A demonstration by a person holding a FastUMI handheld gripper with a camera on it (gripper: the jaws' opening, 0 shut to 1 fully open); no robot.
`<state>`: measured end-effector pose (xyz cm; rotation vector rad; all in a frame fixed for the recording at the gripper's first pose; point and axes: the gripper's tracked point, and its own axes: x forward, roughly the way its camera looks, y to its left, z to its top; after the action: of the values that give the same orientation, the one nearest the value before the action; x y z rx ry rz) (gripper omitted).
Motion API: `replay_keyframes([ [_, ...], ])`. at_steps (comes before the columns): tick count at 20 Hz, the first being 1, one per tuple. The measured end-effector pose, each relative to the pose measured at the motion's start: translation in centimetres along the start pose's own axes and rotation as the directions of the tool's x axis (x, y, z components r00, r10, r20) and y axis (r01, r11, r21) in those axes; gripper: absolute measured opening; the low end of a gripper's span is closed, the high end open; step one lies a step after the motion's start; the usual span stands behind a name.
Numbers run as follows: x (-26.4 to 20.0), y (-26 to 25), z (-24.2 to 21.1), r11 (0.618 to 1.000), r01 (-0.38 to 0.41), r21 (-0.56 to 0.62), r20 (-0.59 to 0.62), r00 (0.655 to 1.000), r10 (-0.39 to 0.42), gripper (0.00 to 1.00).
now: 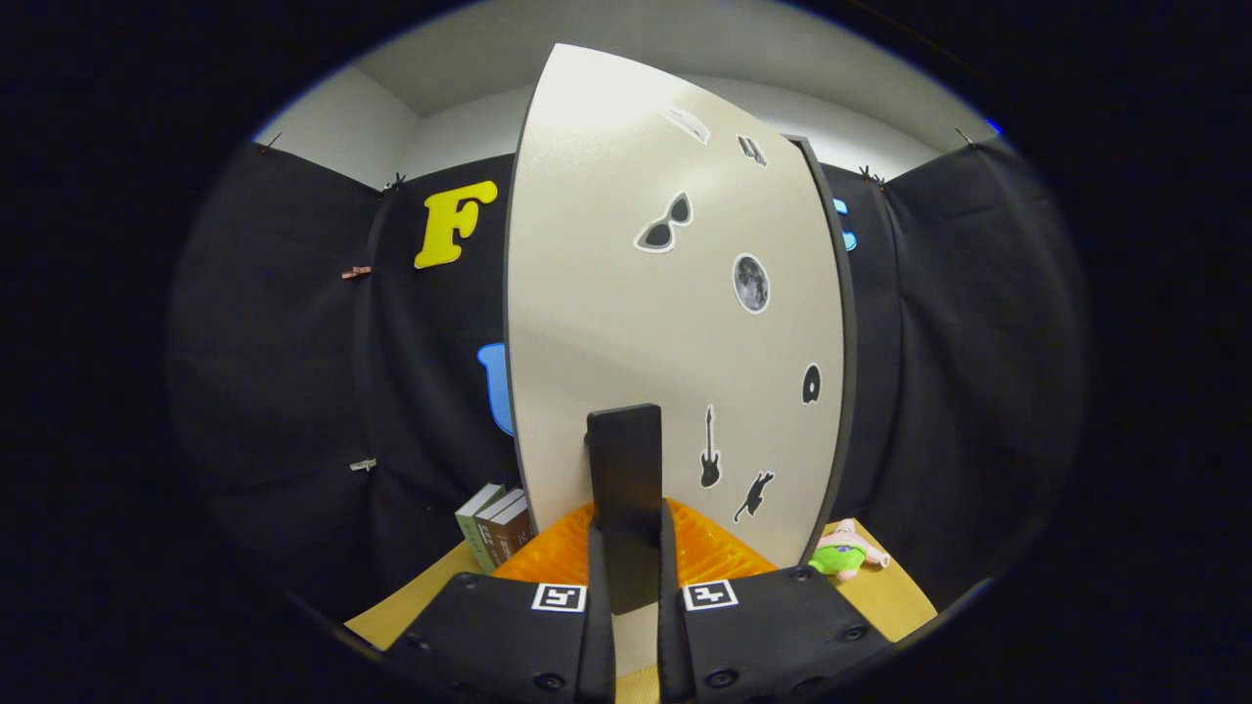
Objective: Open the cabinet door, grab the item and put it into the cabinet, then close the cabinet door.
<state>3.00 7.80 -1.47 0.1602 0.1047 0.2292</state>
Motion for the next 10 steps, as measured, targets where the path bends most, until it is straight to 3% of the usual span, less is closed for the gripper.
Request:
replay_keyframes([
  [9, -6.3, -8.3, 0.5, 0.988, 0.153, -0.002, 0.017, 0.988, -0.153, 0.2],
  [10, -7.0, -9.4, 0.7, 0.986, 0.168, 0.002, 0.018, 0.986, -0.168, 0.15],
])
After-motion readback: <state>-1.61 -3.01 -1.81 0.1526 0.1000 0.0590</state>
